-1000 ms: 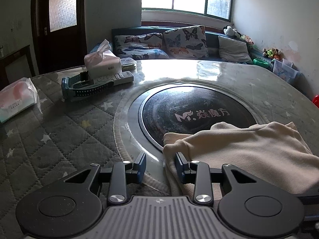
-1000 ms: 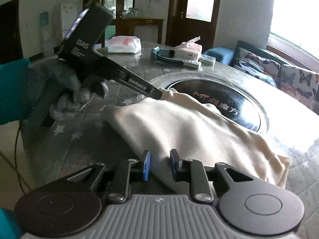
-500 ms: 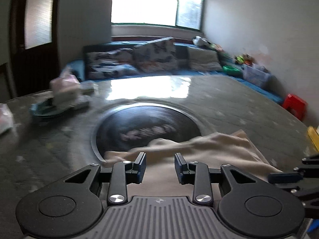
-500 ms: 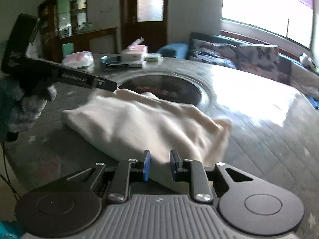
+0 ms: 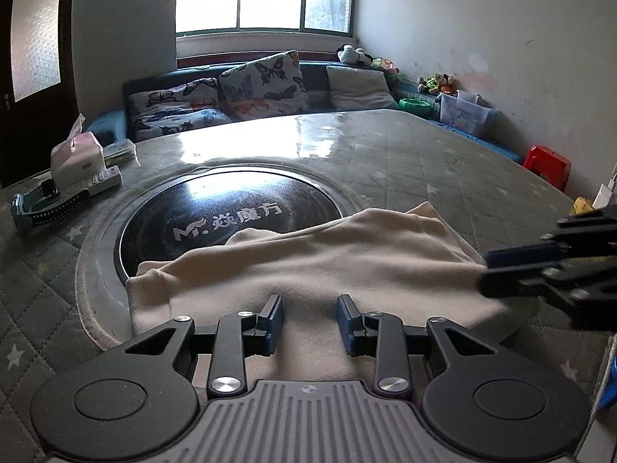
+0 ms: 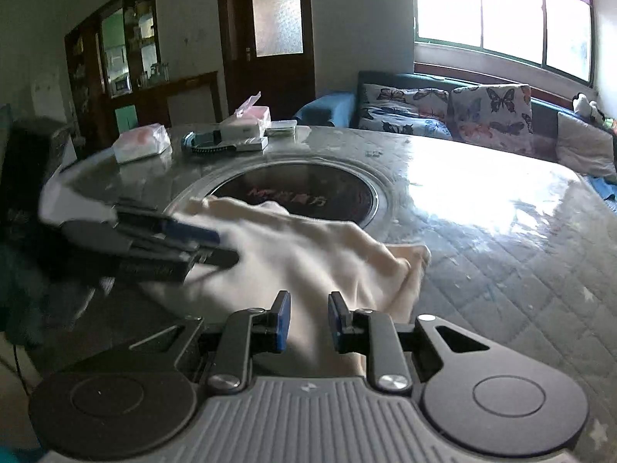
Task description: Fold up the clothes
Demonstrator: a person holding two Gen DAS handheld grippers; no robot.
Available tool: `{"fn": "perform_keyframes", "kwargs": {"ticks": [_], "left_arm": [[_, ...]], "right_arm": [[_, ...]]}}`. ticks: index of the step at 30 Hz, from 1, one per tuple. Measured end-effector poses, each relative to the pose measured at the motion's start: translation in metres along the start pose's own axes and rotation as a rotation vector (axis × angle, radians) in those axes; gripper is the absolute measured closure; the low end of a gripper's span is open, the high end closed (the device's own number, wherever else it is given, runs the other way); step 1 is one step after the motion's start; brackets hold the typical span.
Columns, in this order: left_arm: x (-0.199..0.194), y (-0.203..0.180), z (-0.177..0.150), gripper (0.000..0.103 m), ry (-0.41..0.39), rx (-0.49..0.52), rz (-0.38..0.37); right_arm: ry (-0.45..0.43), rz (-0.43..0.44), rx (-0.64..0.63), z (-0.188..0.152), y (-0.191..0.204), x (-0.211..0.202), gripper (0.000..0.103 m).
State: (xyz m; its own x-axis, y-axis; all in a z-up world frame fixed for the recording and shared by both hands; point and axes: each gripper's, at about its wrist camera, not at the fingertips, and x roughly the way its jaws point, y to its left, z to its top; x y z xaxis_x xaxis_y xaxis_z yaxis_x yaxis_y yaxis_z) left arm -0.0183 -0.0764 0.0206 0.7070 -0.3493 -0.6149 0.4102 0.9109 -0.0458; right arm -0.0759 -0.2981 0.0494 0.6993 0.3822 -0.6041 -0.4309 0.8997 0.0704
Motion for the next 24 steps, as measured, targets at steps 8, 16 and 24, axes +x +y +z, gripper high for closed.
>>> {"fn": "perform_keyframes", "kwargs": {"ticks": [8,16,24], "left_arm": [[-0.001,0.001,-0.004,0.069,-0.004,0.013,-0.011],[-0.002,0.002,-0.006,0.069,-0.006,0.007,-0.018],[-0.002,0.003,-0.007,0.069,-0.008,0.01,-0.027]], "right_arm": [[0.04,-0.058,0.04,0.004,-0.019,0.016,0.086],[0.05,-0.132,0.063,0.022,-0.038,0.047,0.086],[0.055,-0.153,0.102,0.018,-0.048,0.062,0.083]]}}
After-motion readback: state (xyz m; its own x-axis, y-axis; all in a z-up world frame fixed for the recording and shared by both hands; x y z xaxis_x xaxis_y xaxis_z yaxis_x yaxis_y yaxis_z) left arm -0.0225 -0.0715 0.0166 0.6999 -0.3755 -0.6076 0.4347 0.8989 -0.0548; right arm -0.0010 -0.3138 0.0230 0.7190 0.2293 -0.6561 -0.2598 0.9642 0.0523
